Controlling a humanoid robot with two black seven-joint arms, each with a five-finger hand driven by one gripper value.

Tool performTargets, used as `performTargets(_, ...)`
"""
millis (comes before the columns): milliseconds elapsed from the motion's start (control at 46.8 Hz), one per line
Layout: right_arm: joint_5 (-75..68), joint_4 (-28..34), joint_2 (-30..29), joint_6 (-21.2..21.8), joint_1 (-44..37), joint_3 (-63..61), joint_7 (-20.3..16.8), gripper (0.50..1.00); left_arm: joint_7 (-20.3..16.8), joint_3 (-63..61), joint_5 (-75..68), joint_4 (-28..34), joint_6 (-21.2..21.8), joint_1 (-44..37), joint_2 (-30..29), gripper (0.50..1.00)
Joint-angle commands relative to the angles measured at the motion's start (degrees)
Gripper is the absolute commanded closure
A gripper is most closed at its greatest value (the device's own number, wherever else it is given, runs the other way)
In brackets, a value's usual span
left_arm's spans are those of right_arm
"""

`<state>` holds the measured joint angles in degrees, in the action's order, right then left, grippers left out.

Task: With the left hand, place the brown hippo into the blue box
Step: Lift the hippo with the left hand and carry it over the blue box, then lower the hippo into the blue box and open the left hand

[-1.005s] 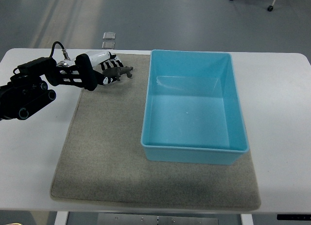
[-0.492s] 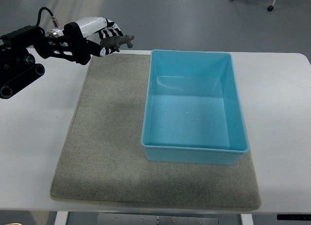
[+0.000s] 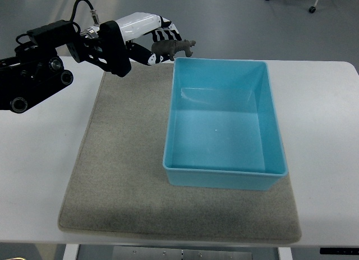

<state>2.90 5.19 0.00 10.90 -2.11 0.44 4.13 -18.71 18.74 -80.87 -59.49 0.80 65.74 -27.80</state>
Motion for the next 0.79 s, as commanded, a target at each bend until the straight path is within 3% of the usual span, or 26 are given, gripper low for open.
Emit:
performTargets(0,0.0,0.0,0.0,0.0,0.0,0.0,0.0,0.564,0.0,-0.1,-0.2,0.1,-1.7,0.0,2.2,1.000)
performTargets(342,0.0,0.0,0.0,0.0,0.0,0.0,0.0,0.564,0.1,-2.5,-0.7,0.8,-2.4,0.0,9.8,1.000)
performTargets(769,0.0,0.0,0.0,0.0,0.0,0.0,0.0,0.564,0.1,-5.6,-6.5,1.4,-5.7,-1.1,13.9,1.000)
